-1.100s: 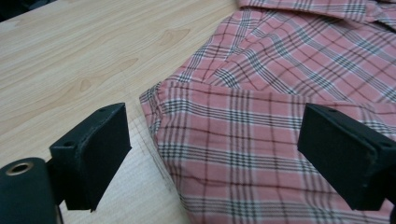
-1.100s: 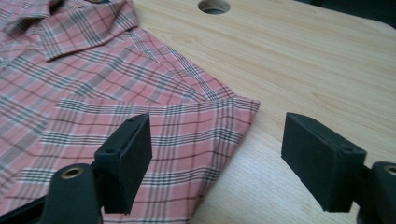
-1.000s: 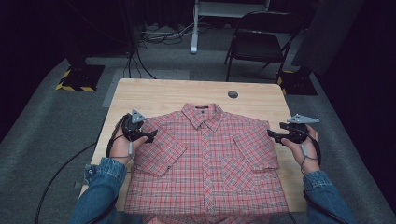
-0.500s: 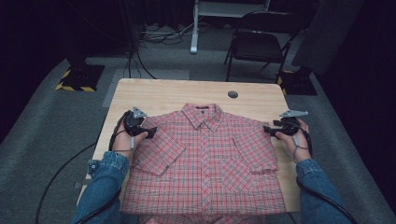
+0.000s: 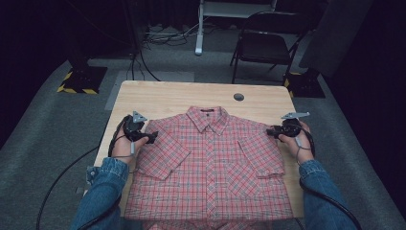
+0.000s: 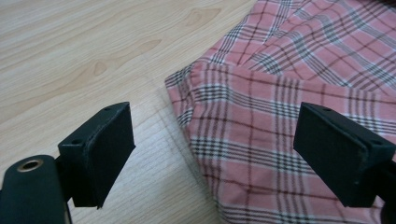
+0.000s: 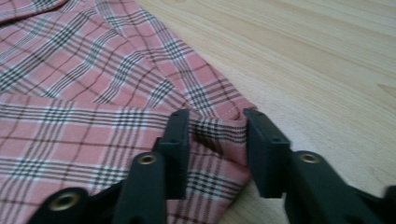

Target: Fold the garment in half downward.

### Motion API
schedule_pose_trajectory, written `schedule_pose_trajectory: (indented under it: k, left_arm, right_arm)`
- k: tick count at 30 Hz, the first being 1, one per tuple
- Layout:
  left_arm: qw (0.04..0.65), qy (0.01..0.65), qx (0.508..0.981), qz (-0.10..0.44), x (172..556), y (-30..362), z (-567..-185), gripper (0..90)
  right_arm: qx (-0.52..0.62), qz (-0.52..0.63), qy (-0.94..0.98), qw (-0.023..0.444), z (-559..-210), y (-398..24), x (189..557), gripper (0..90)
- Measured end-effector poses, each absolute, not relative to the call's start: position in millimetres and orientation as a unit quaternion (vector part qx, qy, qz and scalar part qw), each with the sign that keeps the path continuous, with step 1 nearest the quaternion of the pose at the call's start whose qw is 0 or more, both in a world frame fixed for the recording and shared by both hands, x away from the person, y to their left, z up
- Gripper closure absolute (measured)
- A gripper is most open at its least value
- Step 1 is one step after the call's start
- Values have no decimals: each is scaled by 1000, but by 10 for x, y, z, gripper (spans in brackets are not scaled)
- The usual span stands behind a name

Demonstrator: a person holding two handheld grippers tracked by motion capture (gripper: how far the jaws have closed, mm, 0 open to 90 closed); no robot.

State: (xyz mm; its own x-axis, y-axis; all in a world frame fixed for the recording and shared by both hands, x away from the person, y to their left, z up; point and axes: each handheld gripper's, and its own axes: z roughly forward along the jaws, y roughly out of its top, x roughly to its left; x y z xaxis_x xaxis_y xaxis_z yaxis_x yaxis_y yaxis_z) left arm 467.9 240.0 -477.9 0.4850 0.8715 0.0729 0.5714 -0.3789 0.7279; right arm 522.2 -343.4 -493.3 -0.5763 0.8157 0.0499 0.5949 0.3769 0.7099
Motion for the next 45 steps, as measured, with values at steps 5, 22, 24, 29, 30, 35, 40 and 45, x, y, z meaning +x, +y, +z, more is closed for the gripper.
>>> schedule_pose_trajectory:
  k: [5,22,24,29,30,35,40,45]
  left_arm:
    - [331,467,788,227,4708,2461,-4791,154]
    - [330,490,785,186,5061,2443,-4879,367]
    - [329,481,792,183,5085,2425,-4904,430]
    - [336,464,801,172,5084,2363,-4946,641]
    - [335,464,802,171,5078,2356,-4940,715]
    - [327,464,804,177,5059,2329,-4852,829]
    - [340,459,799,187,5069,2329,-4728,837]
    - [356,452,795,194,5131,2338,-4602,839]
  right_arm:
    - [418,347,824,161,-4912,-3388,5196,793]
    - [408,340,828,179,-4912,-3352,5162,824]
    - [407,341,828,178,-4913,-3355,5164,824]
    - [408,344,827,176,-4916,-3363,5165,824]
    - [407,344,827,177,-4916,-3363,5164,824]
    - [404,338,830,182,-4895,-3353,5160,835]
    - [409,336,827,189,-4797,-3368,5157,869]
    - [413,337,821,206,-4644,-3413,5193,873]
